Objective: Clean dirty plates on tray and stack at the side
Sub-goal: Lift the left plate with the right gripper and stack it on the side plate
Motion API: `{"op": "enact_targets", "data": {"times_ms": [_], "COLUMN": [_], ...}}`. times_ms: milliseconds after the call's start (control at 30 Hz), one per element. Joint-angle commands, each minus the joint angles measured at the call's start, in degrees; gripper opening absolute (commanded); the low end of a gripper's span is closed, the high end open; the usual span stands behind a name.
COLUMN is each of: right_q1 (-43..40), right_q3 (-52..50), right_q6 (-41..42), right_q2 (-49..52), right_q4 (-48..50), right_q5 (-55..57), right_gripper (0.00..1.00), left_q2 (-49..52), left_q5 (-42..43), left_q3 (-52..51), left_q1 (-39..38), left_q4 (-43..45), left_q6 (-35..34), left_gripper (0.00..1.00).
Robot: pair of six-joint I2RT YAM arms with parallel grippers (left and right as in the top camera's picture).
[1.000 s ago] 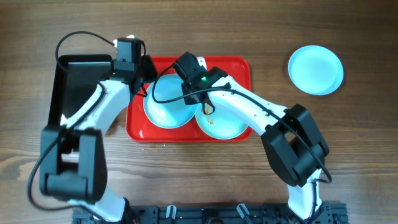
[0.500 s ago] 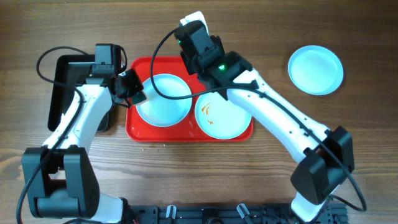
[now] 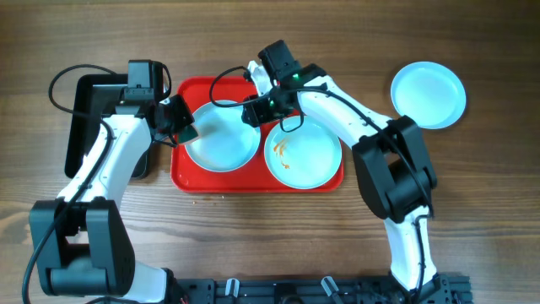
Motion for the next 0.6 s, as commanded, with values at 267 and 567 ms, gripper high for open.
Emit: {"op": "enact_targets", "data": {"times_ms": [267,567], "right_q1": [2.05,2.34], "right_q3": [-0.63,0.46], "right_q6": [3.28,-1.03], "right_q2": [4.59,-8.72], "right_q4": [0.31,-0.09], "right_q5": [11.52,42.91], "right_gripper": [0.04,0.04], "left_q2": [-0.52,-0.52], "left_q5": [0.9,2.16], "left_q3": [0.11,0.11], "left_q1": [0.22,0.22], "left_q4": [0.0,0.07], "left_q6": [0.52,0.52], "left_gripper": [0.04,0.04]}}
